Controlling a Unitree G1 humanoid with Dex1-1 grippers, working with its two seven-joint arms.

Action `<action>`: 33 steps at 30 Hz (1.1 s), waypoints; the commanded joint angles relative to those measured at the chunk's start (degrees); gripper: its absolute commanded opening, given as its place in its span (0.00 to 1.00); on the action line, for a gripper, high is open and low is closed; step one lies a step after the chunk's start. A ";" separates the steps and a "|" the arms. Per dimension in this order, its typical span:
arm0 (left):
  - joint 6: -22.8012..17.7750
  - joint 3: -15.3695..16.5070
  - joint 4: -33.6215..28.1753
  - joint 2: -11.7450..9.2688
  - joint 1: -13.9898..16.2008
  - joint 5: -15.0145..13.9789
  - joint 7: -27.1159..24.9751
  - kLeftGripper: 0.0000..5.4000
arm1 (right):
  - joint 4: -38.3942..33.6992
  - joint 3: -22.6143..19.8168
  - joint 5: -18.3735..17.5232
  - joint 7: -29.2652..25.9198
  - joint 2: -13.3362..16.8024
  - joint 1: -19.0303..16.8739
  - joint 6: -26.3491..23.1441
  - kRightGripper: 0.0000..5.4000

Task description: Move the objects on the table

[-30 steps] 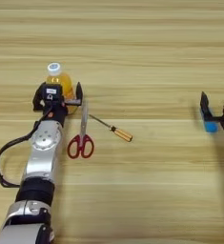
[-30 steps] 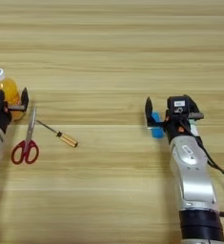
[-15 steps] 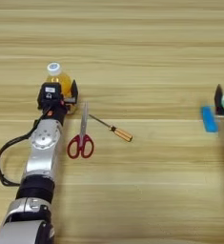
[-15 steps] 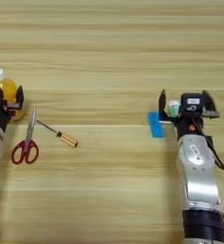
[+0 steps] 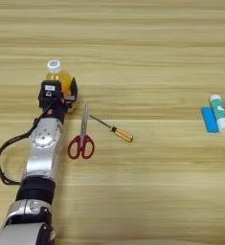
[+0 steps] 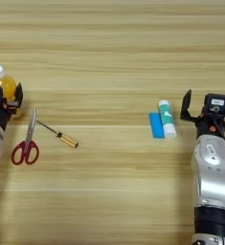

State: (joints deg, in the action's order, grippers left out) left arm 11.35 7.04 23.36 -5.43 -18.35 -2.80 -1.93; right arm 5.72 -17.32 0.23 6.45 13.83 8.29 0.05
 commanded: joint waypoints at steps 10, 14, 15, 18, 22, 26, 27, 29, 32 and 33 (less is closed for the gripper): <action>-8.76 -5.82 -12.96 4.95 -7.80 -0.01 -0.18 0.62 | 1.71 0.54 0.32 0.49 0.37 1.50 -0.51 1.00; -11.19 -9.51 -12.15 7.70 -8.34 -2.07 -4.75 0.62 | 1.73 0.88 0.35 0.58 0.30 1.48 -0.52 1.00; -11.77 -10.93 -11.62 8.28 -8.29 -2.61 -6.93 0.62 | 1.67 0.99 0.38 0.61 0.23 1.46 -0.55 1.00; -13.48 -14.44 -10.85 9.40 -7.58 -3.99 -12.40 0.62 | 1.36 1.33 0.46 0.74 0.01 1.38 -0.67 1.00; -15.28 -17.00 -10.92 9.90 -6.34 -5.10 -17.34 0.62 | 0.63 1.78 0.65 1.05 -0.39 1.18 -0.98 1.00; -16.38 -18.97 -10.89 10.07 -5.37 -5.64 -21.28 0.62 | 0.19 2.17 0.85 1.22 -0.71 1.10 -1.29 1.00; -16.45 -19.43 -10.87 10.14 -5.13 -5.50 -21.91 0.62 | 0.10 2.24 0.89 1.24 -0.77 1.09 -1.37 1.00; -16.51 -20.27 -10.54 10.19 -4.72 -5.23 -23.01 0.62 | -0.02 2.37 0.94 1.31 -0.86 1.10 -1.50 1.00; -16.00 -20.68 -8.92 10.19 -4.56 -4.59 -23.43 0.62 | -0.25 2.55 1.03 1.46 -1.05 1.08 -1.64 1.00; -15.70 -20.66 -8.11 10.16 -4.61 -4.38 -23.43 0.62 | -0.34 2.58 1.06 1.49 -1.11 1.08 -1.68 1.00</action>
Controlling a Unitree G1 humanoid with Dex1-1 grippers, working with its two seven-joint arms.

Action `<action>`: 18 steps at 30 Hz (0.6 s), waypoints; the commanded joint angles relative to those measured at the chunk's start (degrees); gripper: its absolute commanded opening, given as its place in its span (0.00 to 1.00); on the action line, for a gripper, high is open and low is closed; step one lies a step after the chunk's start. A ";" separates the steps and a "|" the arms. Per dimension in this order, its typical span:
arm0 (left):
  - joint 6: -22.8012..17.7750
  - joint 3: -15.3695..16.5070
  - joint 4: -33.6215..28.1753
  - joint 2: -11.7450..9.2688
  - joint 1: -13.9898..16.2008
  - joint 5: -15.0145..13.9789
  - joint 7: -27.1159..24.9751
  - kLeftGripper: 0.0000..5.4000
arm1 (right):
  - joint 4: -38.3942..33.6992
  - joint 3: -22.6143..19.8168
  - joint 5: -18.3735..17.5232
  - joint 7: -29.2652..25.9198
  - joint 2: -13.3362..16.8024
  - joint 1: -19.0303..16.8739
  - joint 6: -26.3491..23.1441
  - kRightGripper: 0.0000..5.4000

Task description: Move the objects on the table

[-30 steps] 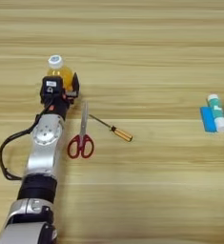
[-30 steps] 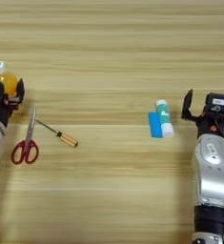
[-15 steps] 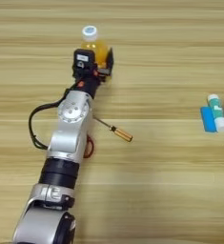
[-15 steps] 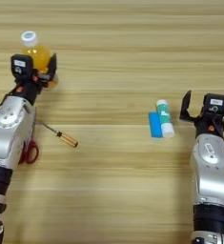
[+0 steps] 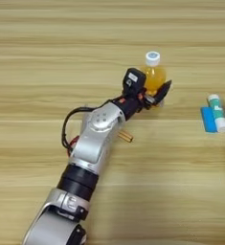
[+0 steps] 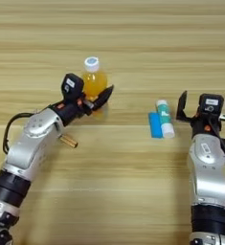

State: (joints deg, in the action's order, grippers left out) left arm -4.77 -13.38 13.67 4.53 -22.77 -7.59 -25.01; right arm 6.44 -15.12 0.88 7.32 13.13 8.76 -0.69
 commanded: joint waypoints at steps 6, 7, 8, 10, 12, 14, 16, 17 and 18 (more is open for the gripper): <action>2.68 0.35 7.50 0.25 -1.22 1.43 0.08 0.62 | -1.61 0.48 0.54 0.63 -0.71 0.46 -1.17 1.00; 3.68 0.40 8.96 0.24 -1.55 1.87 0.34 0.62 | -1.67 0.48 0.54 0.61 -0.73 0.45 -1.20 1.00; 4.83 0.38 10.26 0.21 -1.83 2.38 0.52 0.62 | -1.72 0.48 0.53 0.59 -0.75 0.44 -1.23 1.00; 8.41 0.18 13.06 -0.07 -2.40 4.28 1.60 0.62 | -1.81 0.50 0.51 0.52 -0.78 0.40 -1.29 1.00; 11.08 0.32 15.51 -0.01 -2.85 5.22 2.06 0.62 | -1.87 0.52 0.47 0.45 -0.80 0.37 -1.33 1.00; 13.10 0.66 17.79 0.24 -3.36 5.52 2.22 0.62 | -1.90 0.55 0.45 0.40 -0.80 0.36 -1.35 1.00; 14.97 0.91 19.76 0.38 -3.85 5.94 2.57 0.62 | -1.99 0.59 0.43 0.37 -0.82 0.32 -1.40 1.00; 15.41 1.09 20.55 0.50 -4.02 5.86 2.53 0.62 | -2.06 0.61 0.42 0.36 -0.84 0.29 -1.42 1.00; 16.00 1.21 21.21 0.52 -4.19 5.96 2.67 0.62 | -2.13 0.64 0.42 0.36 -0.85 0.27 -1.47 1.00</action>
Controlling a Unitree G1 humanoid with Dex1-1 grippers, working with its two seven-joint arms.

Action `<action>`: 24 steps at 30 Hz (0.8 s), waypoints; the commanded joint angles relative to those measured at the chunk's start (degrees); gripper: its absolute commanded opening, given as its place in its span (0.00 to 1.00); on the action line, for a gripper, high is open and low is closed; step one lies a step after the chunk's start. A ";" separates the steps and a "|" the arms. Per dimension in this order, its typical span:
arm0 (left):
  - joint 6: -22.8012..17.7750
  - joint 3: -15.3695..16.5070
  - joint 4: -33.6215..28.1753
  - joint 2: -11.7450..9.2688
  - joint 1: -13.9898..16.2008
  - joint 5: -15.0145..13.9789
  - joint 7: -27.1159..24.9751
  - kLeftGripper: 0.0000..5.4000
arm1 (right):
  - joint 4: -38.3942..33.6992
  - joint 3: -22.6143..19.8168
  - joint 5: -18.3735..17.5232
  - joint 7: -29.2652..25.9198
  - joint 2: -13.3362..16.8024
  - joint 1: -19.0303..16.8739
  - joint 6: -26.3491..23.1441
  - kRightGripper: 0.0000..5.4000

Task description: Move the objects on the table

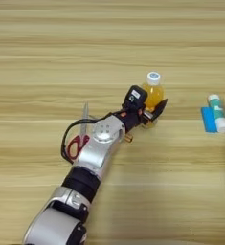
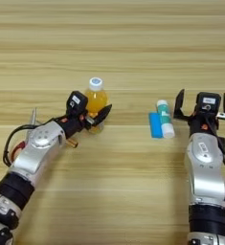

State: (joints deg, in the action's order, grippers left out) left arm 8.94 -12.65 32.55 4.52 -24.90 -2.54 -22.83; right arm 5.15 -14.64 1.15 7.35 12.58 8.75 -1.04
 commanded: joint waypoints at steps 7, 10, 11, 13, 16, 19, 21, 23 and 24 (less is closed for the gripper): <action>4.25 0.66 4.63 0.67 -2.34 1.32 0.60 0.62 | -1.05 0.30 0.17 0.34 -0.37 0.23 -1.26 1.00; 4.58 0.75 5.39 0.75 -2.40 1.31 0.61 0.62 | -1.16 0.29 0.16 0.31 -0.35 0.18 -1.36 1.00; 4.65 0.76 5.54 0.76 -2.40 1.35 0.68 0.62 | -1.19 0.28 0.15 0.31 -0.34 0.17 -1.38 1.00; 4.76 0.70 5.66 0.74 -2.35 1.46 0.68 0.62 | -1.23 0.30 0.17 0.29 -0.34 0.15 -1.40 1.00; 4.86 0.61 5.32 0.60 -2.00 1.93 1.07 0.68 | -1.42 0.35 0.20 0.27 -0.36 0.05 -1.49 1.00; 4.57 0.68 4.55 0.21 -1.47 2.36 1.37 0.73 | -1.51 0.47 0.31 0.34 -0.44 0.05 -1.59 1.00; 4.15 0.48 2.98 -0.33 -0.67 2.45 0.97 0.77 | -1.52 0.61 0.41 0.45 -0.55 0.14 -1.66 1.00; 3.72 0.15 1.41 -0.82 0.21 2.54 0.29 0.80 | -1.53 0.74 0.51 0.58 -0.66 0.22 -1.70 1.00; 3.37 0.03 0.76 -1.03 0.64 2.53 -0.07 0.83 | -1.51 0.82 0.57 0.64 -0.72 0.28 -1.71 1.00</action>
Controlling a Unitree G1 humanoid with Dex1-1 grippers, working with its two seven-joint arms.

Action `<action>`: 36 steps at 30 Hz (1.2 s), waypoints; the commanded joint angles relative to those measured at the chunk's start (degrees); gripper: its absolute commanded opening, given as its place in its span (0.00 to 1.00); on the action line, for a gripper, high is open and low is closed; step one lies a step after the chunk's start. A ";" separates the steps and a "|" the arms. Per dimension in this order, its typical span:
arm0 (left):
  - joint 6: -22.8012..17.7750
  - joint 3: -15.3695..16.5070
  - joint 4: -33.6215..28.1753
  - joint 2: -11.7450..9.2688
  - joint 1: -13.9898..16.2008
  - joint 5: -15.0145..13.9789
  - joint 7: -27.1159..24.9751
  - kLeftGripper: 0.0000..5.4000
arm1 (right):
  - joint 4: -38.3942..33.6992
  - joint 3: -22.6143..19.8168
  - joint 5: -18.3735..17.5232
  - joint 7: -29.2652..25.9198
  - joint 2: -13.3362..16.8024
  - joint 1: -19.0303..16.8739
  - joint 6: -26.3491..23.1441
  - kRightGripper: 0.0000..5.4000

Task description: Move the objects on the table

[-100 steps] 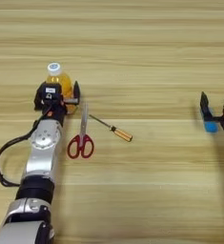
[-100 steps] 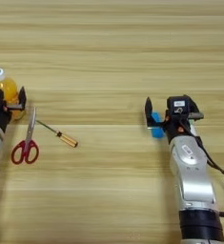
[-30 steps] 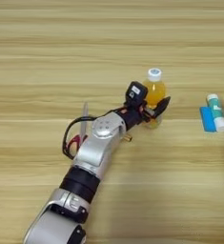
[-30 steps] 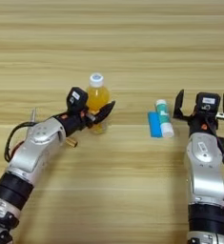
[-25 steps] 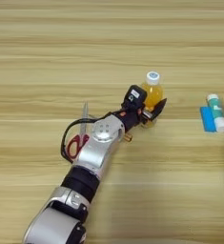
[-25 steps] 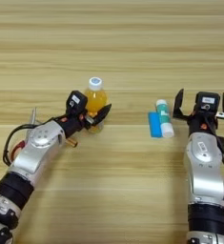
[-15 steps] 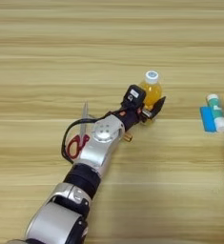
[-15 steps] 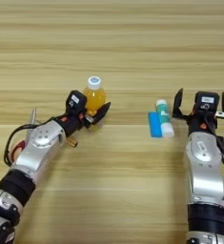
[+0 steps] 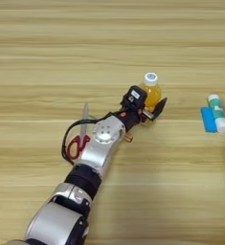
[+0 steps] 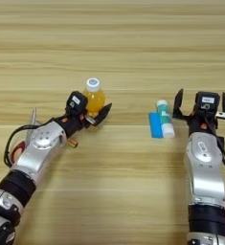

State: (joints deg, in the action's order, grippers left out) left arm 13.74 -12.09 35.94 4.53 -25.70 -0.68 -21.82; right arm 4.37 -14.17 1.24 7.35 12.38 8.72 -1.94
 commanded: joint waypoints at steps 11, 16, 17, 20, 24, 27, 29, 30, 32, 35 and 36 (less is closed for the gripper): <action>-6.33 -0.88 -11.11 -3.81 6.14 0.09 -4.09 0.99 | -0.94 0.81 0.94 1.24 -1.01 0.53 -1.03 1.00; -8.72 -1.32 -16.08 -5.34 9.28 -0.12 -5.53 0.99 | -1.02 0.83 1.03 1.28 -1.09 0.58 -1.10 1.00; -9.13 -1.25 -16.90 -5.60 9.72 -0.20 -5.66 0.99 | -1.01 0.83 1.03 1.27 -1.09 0.58 -1.10 1.00; -10.36 -1.19 -19.37 -6.37 10.87 -0.56 -6.19 0.99 | -0.82 0.82 1.05 1.28 -1.07 0.70 -1.05 1.00; -12.18 -1.29 -22.48 -7.60 12.15 -1.34 -7.52 0.99 | -0.57 0.85 1.10 1.36 -1.11 0.88 -0.98 1.00; -13.14 -1.18 -25.14 -9.00 13.44 -1.83 -8.54 0.99 | -0.59 0.89 1.17 1.48 -1.18 0.92 -0.98 1.00; -13.51 -0.80 -26.70 -10.15 14.24 -2.11 -8.84 0.99 | -0.56 0.94 1.25 1.54 -1.23 0.98 -0.95 1.00; -13.70 -0.67 -27.14 -10.52 14.42 -2.22 -8.87 0.99 | -0.51 0.97 1.28 1.57 -1.26 1.02 -0.94 1.00; -14.19 -0.10 -28.08 -11.47 14.77 -2.61 -8.98 0.99 | -0.42 1.04 1.37 1.65 -1.33 1.11 -0.88 1.00; -15.08 1.69 -29.76 -13.12 15.55 -3.76 -9.17 0.99 | -0.40 1.11 1.51 1.75 -1.42 1.21 -0.85 1.00; -15.41 2.37 -30.30 -13.59 15.86 -4.24 -9.15 0.99 | -0.39 1.13 1.55 1.79 -1.46 1.26 -0.87 1.00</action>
State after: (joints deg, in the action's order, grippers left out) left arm 0.00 -11.18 7.31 -7.82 -10.72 -3.88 -30.62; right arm 4.19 -13.18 2.50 8.52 11.14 8.77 -2.10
